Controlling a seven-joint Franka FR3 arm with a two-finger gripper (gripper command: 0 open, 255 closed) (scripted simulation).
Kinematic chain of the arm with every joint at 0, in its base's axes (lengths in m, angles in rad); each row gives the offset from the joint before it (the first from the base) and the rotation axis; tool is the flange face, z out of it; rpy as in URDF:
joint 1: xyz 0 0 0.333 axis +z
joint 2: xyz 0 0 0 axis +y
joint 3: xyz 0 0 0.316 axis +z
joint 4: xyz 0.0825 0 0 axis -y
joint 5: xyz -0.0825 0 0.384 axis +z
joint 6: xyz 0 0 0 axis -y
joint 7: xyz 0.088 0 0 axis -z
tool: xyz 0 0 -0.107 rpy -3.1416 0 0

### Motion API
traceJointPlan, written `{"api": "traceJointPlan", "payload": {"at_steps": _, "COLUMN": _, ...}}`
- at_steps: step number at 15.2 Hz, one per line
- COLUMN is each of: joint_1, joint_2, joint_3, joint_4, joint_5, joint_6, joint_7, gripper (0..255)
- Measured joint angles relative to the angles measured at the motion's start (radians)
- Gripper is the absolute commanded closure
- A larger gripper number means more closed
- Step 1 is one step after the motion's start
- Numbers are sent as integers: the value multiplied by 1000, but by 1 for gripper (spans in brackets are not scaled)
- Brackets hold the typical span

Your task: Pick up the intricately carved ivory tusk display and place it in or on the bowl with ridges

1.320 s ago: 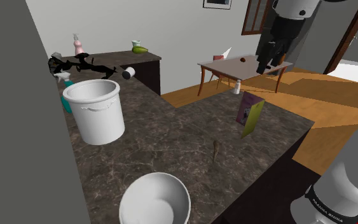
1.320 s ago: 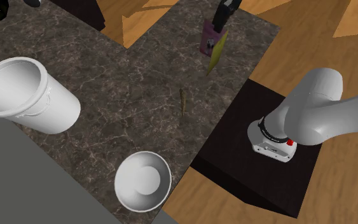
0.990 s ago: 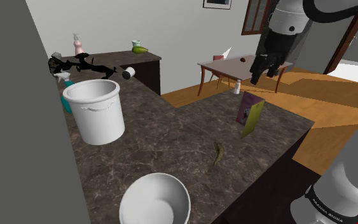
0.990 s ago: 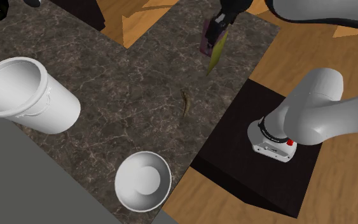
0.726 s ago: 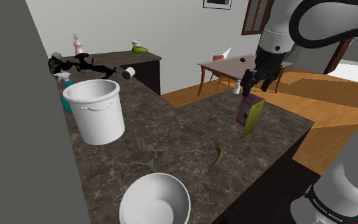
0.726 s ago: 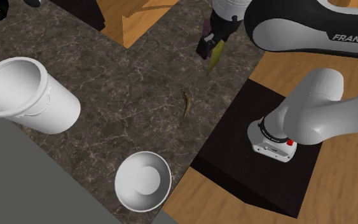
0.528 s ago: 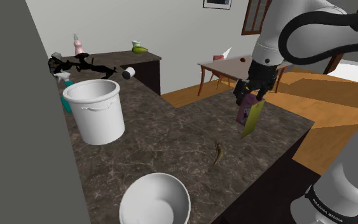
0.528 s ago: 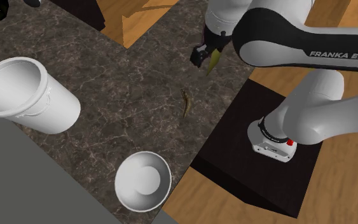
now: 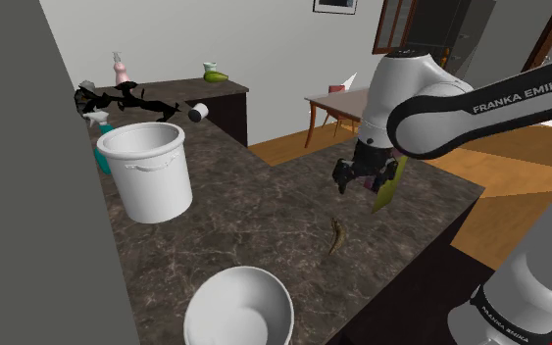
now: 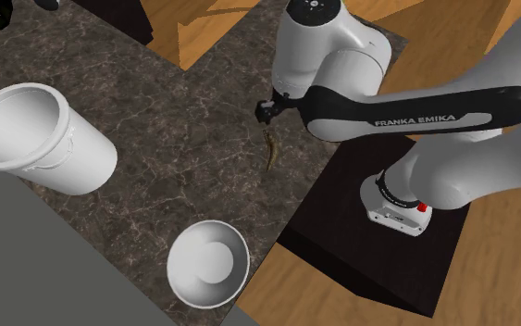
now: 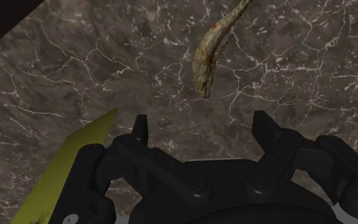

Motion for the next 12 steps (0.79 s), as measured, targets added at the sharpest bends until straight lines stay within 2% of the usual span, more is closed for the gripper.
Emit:
{"api": "traceJointPlan", "payload": {"at_steps": 4, "joint_1": -40, "joint_2": 146, "joint_3": 77, "joint_4": -15, "joint_5": 10, "joint_6": 154, "joint_7": 163, "gripper": 0}}
{"api": "traceJointPlan", "payload": {"at_steps": 7, "joint_1": -81, "joint_2": 276, "joint_3": 146, "joint_4": 2, "joint_5": -13, "joint_6": 264, "joint_7": 306, "gripper": 0}}
{"api": "traceJointPlan", "payload": {"at_steps": 12, "joint_1": -119, "joint_2": 372, "joint_3": 181, "joint_4": -9, "joint_5": -64, "joint_6": 366, "joint_7": 382, "gripper": 0}}
